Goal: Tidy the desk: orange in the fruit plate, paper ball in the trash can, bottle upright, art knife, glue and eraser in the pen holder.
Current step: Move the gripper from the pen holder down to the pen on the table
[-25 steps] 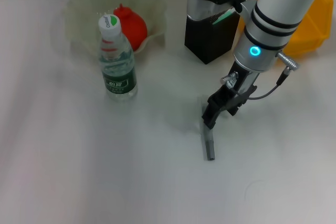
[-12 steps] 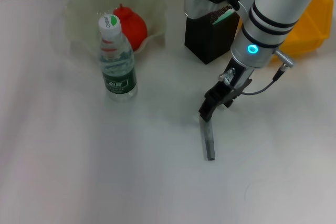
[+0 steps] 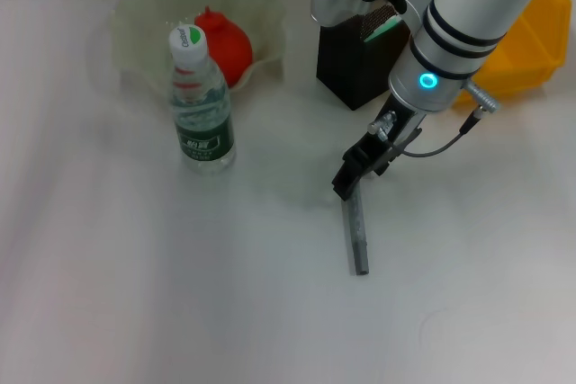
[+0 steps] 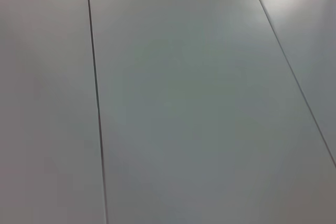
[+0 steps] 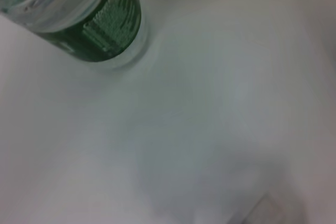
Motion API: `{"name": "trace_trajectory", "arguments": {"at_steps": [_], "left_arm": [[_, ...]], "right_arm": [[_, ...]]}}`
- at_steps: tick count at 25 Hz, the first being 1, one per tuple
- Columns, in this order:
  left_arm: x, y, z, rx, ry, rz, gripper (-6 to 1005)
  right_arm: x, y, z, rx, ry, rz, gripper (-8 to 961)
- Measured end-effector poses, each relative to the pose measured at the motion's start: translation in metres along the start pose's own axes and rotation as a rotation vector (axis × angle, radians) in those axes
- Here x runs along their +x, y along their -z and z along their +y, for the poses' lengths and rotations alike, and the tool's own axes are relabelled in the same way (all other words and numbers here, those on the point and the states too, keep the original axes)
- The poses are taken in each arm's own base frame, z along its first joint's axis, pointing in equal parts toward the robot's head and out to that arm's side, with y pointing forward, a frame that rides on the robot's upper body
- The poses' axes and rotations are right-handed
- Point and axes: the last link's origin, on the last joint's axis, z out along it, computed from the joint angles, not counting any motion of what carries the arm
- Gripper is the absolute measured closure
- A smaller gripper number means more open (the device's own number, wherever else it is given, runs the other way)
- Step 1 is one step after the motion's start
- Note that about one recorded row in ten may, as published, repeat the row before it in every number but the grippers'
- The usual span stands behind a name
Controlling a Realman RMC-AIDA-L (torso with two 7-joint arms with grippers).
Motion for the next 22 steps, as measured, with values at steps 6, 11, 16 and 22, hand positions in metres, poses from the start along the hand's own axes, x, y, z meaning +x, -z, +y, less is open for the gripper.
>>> {"name": "trace_trajectory", "arguments": {"at_steps": [6,11,16,22], "left_arm": [[-0.0009,-0.0010,0.0017,-0.001,0.008,-0.002,380],[-0.0018,-0.0004,0.0026,0.001,0.013,-0.006,380],[-0.0022,-0.0006,0.0032,0.001,0.013,-0.007,380],[-0.0019,-0.0004,0.0033,0.003,0.011,-0.005,380]], "right_arm": [[0.0014,-0.0026,0.0001,-0.004,0.021,0.000,318],[0.0007,-0.0046,0.0011,-0.010,0.043,-0.010,322],[0.0023,-0.0068,0.0006,-0.011,0.053,-0.007,325],[0.0048,-0.0083,0.0005,0.012,0.083,0.023,329]]}}
